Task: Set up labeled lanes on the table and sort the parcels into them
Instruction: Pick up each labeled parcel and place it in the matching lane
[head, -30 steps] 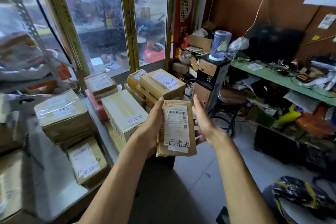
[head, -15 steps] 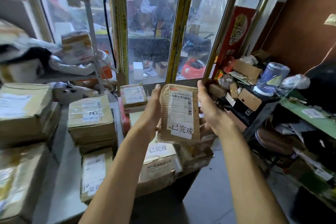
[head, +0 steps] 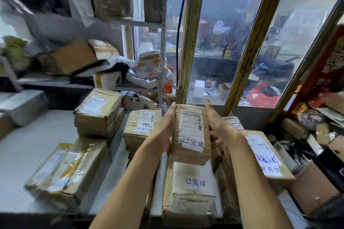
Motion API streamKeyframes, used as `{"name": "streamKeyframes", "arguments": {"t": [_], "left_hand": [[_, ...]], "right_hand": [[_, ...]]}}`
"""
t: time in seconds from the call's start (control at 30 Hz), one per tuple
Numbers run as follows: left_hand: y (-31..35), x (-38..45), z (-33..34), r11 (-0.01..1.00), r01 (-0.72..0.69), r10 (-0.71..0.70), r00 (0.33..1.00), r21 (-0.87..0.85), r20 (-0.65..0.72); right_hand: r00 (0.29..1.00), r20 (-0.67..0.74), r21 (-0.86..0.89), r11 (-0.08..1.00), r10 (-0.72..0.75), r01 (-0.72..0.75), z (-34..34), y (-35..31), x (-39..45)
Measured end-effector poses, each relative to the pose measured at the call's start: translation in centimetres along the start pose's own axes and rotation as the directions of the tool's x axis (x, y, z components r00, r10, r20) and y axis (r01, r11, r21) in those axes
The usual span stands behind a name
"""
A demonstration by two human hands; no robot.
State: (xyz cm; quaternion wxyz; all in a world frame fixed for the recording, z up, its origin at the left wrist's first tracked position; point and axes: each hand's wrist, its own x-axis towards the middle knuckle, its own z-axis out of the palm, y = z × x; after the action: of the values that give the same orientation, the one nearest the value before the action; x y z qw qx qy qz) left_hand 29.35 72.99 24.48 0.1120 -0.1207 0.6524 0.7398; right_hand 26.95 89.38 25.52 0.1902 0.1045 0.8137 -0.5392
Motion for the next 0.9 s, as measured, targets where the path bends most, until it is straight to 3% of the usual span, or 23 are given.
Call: {"name": "streamKeyframes", "arguments": {"t": [0.13,0.23,0.3,0.37,0.5,0.6,0.7,0.8,0.9], "left_hand": [[-1.3,1.7,0.4,0.991,0.098,-0.1,0.995,-0.088,-0.019],[-2.9,2.7,0.8,0.986,0.134,-0.137,0.99,-0.095,-0.017],[-3.3,3.0,1.0,0.98,0.165,-0.166,0.986,-0.11,-0.006],[-3.5,3.6,1.0,0.977,0.167,-0.169,0.986,-0.133,-0.003],[-3.8,3.8,0.9,0.98,0.163,-0.164,0.986,-0.113,0.004],[-4.2,3.6,1.0,0.991,0.132,-0.132,0.991,-0.024,-0.012],[-4.5,3.0,0.9,0.995,0.088,-0.085,0.994,0.039,-0.07],[-4.7,1.8,-0.1,0.994,0.022,-0.008,0.991,0.103,-0.137],[-5.4,0.1,-3.1,0.989,-0.055,0.088,0.963,0.135,-0.253]], "right_hand": [[0.996,0.074,0.167,0.984,0.048,-0.06,0.0,-0.6,-1.1],[0.998,-0.044,0.126,0.992,0.033,-0.027,-0.3,0.7,0.4],[0.997,0.037,0.191,0.979,0.067,-0.073,-0.4,1.2,1.2],[0.996,0.071,0.099,0.993,0.057,-0.064,-0.3,1.7,2.2],[0.998,-0.015,-0.133,0.989,0.063,-0.064,-0.2,1.8,2.9],[0.999,-0.047,-0.235,0.972,-0.003,-0.008,0.1,1.5,2.4],[0.983,-0.165,-0.308,0.951,-0.085,0.031,0.1,1.4,2.0],[0.908,-0.315,-0.36,0.92,-0.276,0.155,0.7,0.8,1.4],[0.806,-0.291,-0.471,0.811,-0.515,0.348,3.1,-0.9,0.9]]}}
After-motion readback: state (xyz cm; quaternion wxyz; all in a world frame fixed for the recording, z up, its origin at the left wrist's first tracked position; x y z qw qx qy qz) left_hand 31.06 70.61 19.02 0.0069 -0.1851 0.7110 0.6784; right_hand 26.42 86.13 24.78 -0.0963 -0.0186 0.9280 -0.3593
